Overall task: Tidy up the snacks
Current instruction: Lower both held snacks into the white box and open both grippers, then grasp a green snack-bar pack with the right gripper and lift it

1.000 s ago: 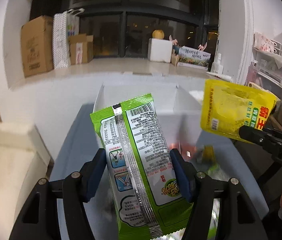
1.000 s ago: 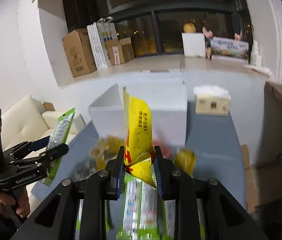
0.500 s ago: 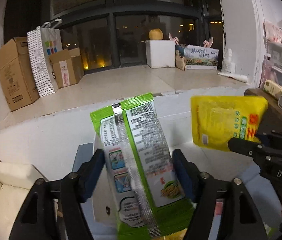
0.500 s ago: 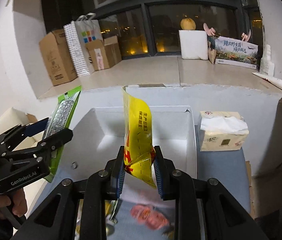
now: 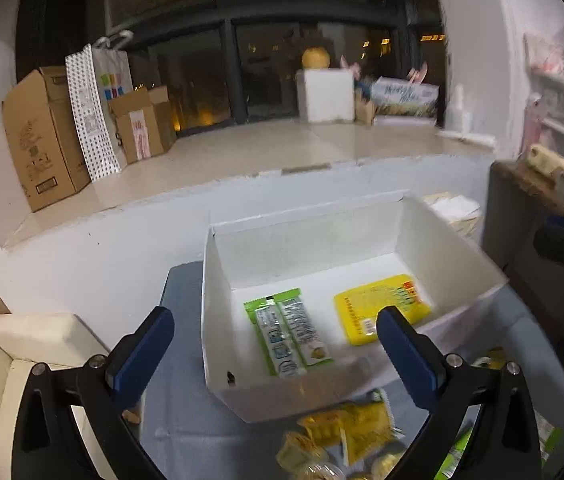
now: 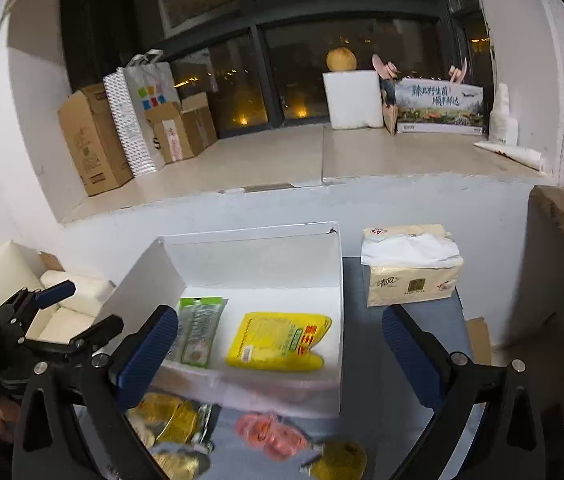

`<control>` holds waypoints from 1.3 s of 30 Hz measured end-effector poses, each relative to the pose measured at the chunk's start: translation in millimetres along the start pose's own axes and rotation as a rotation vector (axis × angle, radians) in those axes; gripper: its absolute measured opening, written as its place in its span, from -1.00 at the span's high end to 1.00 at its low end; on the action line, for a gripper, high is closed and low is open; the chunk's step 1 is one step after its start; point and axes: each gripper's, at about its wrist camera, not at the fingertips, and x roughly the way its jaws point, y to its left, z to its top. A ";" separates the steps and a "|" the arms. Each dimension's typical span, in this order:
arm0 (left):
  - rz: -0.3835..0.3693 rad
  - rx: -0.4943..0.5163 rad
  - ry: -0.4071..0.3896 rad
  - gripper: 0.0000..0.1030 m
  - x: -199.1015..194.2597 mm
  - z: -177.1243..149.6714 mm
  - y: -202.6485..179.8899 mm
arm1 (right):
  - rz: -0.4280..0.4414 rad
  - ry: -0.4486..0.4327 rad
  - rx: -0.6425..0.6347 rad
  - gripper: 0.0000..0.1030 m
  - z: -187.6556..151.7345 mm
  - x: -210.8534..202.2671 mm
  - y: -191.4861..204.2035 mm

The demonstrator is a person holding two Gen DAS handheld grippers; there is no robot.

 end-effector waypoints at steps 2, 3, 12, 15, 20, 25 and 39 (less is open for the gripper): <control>0.004 -0.002 -0.006 -1.00 -20.1 -9.4 -4.8 | 0.006 0.005 -0.017 -1.00 -13.0 -17.9 2.8; 0.021 0.003 -0.011 -1.00 -31.6 -16.4 -8.8 | 0.011 0.015 -0.021 -1.00 -18.8 -23.9 4.0; -0.056 -0.111 0.014 -1.00 -126.9 -119.8 -36.8 | -0.029 0.082 -0.103 -1.00 -126.8 -101.5 1.5; -0.070 -0.123 0.039 -1.00 -146.7 -144.7 -47.5 | -0.045 0.108 -0.122 -1.00 -154.6 -111.1 -2.8; -0.056 -0.179 0.057 -1.00 -163.8 -164.3 -53.5 | -0.034 0.195 -0.068 -1.00 -181.7 -89.8 -28.5; -0.001 -0.126 0.052 -1.00 -173.6 -169.1 -61.5 | -0.025 0.245 -0.058 -1.00 -192.2 -60.2 -45.2; -0.042 -0.122 0.089 -1.00 -163.7 -175.0 -79.5 | -0.082 0.320 -0.225 -0.69 -198.0 0.4 -36.9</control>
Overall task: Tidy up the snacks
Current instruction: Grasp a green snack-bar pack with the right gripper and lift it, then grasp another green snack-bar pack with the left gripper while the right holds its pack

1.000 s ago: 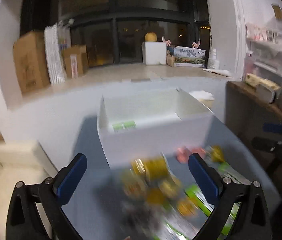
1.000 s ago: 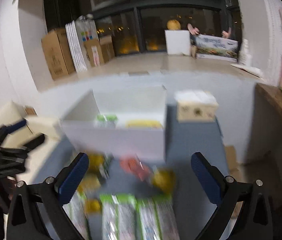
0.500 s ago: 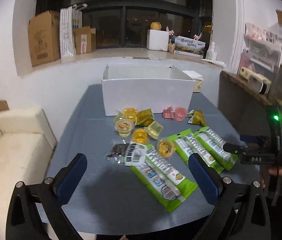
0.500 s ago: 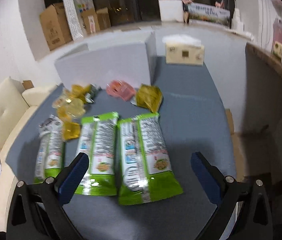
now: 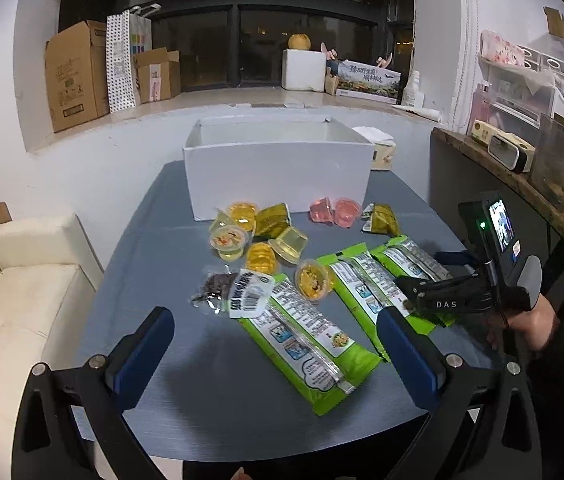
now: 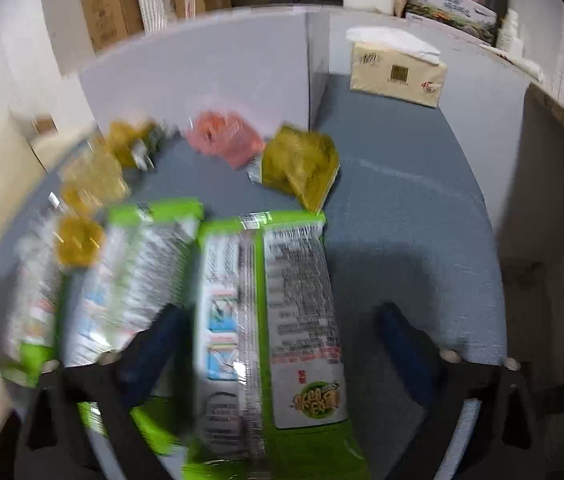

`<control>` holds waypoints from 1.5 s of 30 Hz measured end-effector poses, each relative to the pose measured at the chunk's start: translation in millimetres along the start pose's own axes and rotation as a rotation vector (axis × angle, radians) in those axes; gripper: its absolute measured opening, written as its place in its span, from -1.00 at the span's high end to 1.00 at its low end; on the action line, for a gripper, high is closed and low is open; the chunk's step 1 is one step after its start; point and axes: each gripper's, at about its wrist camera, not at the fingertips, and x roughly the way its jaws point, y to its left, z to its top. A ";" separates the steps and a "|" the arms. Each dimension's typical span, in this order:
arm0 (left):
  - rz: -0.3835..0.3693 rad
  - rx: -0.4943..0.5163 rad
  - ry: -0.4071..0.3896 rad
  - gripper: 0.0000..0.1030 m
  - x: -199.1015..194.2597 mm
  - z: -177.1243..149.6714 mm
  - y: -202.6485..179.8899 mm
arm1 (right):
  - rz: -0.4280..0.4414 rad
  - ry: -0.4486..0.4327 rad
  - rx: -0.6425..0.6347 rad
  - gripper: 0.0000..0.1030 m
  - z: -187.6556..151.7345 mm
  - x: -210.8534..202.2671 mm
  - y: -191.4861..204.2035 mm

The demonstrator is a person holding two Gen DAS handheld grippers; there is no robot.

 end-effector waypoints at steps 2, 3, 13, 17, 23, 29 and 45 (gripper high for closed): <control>-0.001 -0.003 0.014 -1.00 6.1 -1.6 -2.8 | 0.009 -0.006 0.009 -0.55 -0.6 -1.2 -1.7; 0.005 -0.006 0.021 -1.00 9.1 -2.3 -4.0 | 0.013 -0.014 0.007 -0.34 -1.2 -2.8 -2.1; 0.062 -0.106 0.144 -1.00 63.3 -20.0 -3.7 | 0.035 -0.102 0.093 -0.19 -9.6 -54.0 -10.5; 0.152 -0.117 0.186 -1.00 93.3 -25.9 -11.2 | 0.052 -0.156 0.124 -0.19 -18.8 -83.4 -7.6; 0.217 -0.144 0.184 -1.00 121.3 -19.7 -25.3 | 0.056 -0.192 0.109 -0.19 -23.8 -106.2 1.9; 0.205 -0.154 0.188 -0.57 128.9 -24.0 -28.0 | 0.076 -0.204 0.136 -0.19 -32.9 -110.4 -3.6; -0.052 -0.058 0.005 -0.28 37.5 -5.5 -8.6 | 0.126 -0.229 0.148 -0.19 -28.4 -111.4 3.6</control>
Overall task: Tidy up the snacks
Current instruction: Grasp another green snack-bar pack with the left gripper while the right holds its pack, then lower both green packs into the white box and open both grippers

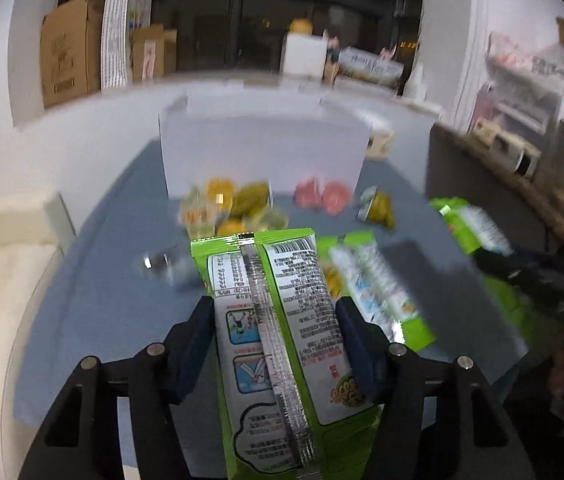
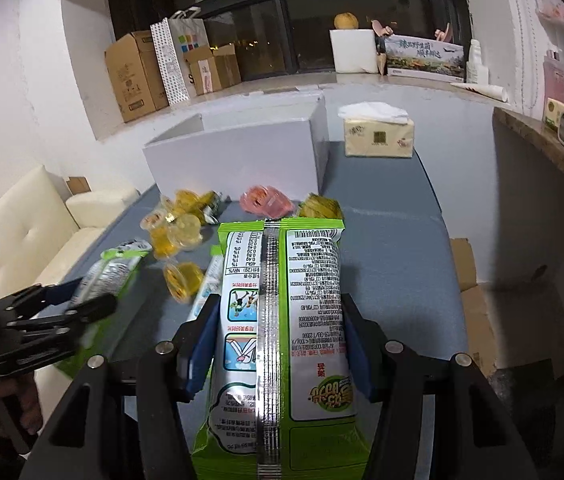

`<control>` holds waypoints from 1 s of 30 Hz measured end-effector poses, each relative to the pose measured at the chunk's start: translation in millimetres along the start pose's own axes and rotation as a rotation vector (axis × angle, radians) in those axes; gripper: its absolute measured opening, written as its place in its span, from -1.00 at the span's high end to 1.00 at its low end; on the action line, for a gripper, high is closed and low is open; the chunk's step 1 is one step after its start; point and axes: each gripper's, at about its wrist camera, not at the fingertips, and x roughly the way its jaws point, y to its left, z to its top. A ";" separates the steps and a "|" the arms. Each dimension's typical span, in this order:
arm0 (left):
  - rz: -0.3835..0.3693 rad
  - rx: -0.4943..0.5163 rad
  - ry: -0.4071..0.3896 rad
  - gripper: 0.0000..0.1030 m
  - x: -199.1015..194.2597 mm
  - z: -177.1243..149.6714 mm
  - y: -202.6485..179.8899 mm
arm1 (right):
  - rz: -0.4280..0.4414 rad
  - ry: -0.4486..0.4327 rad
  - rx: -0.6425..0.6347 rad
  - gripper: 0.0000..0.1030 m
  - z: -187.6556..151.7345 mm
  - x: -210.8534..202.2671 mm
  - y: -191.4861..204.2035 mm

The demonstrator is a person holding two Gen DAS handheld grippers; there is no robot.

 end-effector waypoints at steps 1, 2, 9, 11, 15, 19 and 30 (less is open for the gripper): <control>-0.012 0.002 -0.015 -0.28 -4.2 6.5 1.0 | -0.001 -0.003 -0.006 -0.19 3.8 1.9 2.7; -0.014 0.002 -0.034 -0.28 -8.3 13.3 2.5 | 0.001 -0.005 -0.010 -0.19 8.2 4.0 5.2; -0.037 0.035 -0.112 -0.28 -8.6 60.2 13.6 | 0.023 -0.045 -0.061 -0.19 50.0 16.0 31.0; -0.038 0.041 -0.137 -0.28 -2.9 81.2 18.7 | 0.033 -0.063 -0.068 -0.19 67.5 21.9 38.0; -0.022 0.066 -0.175 -0.28 20.6 132.9 30.2 | 0.045 -0.083 -0.070 -0.19 114.7 47.5 48.8; 0.007 0.095 -0.200 -0.28 58.4 195.7 42.8 | 0.039 -0.063 -0.018 -0.19 167.2 88.9 47.7; 0.035 0.027 -0.094 -0.48 170.1 271.1 79.7 | -0.031 -0.009 0.100 -0.48 251.6 185.2 15.3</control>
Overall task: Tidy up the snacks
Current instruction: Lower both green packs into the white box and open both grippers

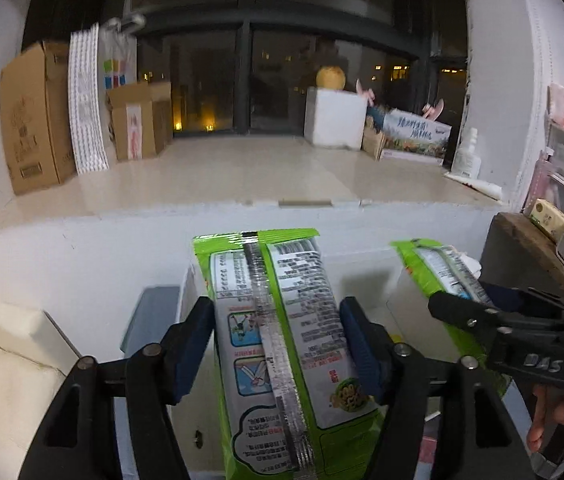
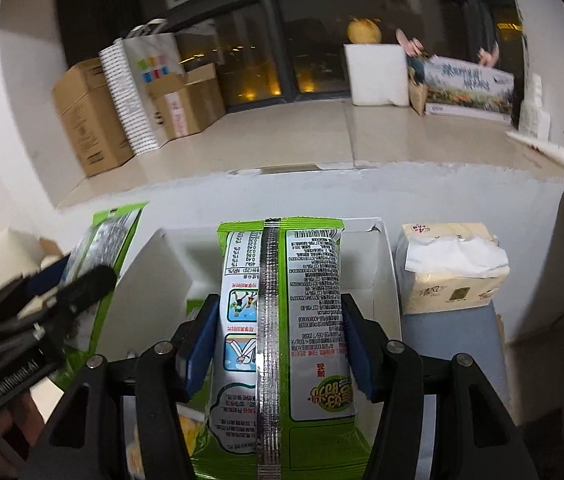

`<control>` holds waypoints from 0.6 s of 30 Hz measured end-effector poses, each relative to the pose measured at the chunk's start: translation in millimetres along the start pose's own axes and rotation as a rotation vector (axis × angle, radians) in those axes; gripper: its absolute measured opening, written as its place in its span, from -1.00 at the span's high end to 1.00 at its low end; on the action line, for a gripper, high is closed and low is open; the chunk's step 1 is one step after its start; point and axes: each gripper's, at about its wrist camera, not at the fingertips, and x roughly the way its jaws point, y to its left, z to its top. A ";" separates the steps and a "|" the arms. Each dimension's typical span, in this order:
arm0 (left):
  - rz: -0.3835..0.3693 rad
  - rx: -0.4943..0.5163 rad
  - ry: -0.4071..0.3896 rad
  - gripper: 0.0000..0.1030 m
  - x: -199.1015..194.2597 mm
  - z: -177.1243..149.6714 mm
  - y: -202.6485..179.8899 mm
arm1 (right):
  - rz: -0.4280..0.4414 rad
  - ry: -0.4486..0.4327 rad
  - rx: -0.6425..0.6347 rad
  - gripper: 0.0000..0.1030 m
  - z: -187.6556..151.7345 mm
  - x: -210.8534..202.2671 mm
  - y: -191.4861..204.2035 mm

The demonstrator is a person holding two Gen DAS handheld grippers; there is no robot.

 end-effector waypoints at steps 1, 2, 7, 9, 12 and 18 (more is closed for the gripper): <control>-0.011 -0.017 0.019 -0.74 6.6 -0.8 2.7 | 0.006 0.011 0.013 -0.59 1.8 5.3 -2.8; -0.010 -0.040 0.023 -0.86 11.2 -3.3 6.3 | 0.001 0.022 0.016 -0.87 2.7 9.2 -3.7; 0.027 -0.018 0.005 -1.00 10.5 -19.8 6.8 | -0.096 -0.017 -0.041 -1.00 -4.6 7.5 -3.1; 0.029 -0.013 0.006 -1.00 10.1 -22.4 7.2 | -0.096 -0.024 -0.037 -1.00 -7.5 4.9 -5.9; 0.015 -0.025 0.013 -1.00 4.6 -24.4 7.8 | -0.086 -0.022 -0.022 -1.00 -9.7 0.5 -9.5; 0.006 -0.002 -0.014 -1.00 -38.5 -43.9 4.6 | -0.027 -0.051 0.020 -1.00 -26.9 -33.7 -16.6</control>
